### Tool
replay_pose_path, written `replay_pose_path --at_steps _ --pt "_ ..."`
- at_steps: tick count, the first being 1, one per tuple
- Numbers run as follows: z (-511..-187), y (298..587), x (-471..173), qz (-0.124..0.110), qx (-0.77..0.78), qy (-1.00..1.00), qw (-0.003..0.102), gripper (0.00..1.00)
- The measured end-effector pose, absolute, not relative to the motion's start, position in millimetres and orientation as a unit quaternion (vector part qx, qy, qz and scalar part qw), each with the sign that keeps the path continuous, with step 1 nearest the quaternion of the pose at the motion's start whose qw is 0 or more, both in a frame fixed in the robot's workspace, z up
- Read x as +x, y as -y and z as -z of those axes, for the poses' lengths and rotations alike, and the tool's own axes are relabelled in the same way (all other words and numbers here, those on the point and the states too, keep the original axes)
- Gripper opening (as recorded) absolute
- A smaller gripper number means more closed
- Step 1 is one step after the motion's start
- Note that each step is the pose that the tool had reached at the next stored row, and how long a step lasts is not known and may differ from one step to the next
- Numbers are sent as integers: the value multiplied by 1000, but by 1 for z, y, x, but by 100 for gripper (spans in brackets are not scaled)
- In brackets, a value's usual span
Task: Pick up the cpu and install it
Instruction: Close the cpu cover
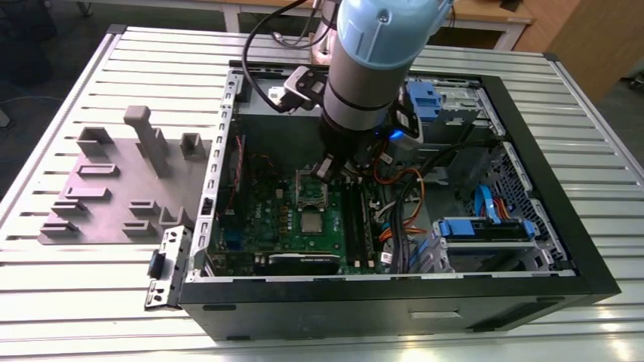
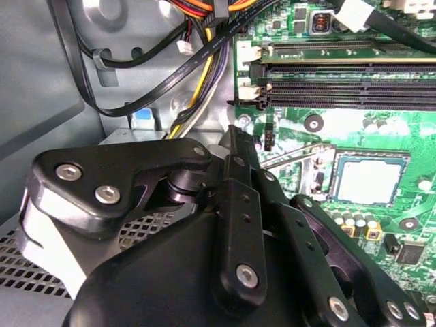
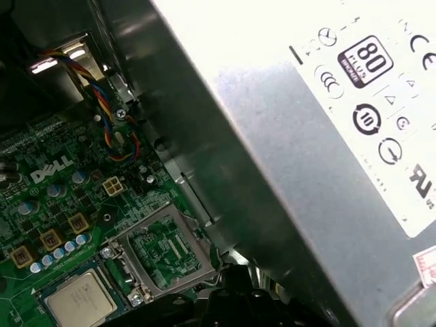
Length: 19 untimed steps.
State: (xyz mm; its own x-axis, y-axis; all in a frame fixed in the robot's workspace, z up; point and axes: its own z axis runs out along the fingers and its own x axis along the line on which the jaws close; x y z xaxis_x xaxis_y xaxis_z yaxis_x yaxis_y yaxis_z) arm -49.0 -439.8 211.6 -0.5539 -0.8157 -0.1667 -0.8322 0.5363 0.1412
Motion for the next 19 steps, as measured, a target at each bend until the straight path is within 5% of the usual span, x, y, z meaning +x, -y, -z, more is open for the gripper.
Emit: replay_pose_path --at_steps 19 --pt "-218 440 -51 -99 -471 -876 38 11"
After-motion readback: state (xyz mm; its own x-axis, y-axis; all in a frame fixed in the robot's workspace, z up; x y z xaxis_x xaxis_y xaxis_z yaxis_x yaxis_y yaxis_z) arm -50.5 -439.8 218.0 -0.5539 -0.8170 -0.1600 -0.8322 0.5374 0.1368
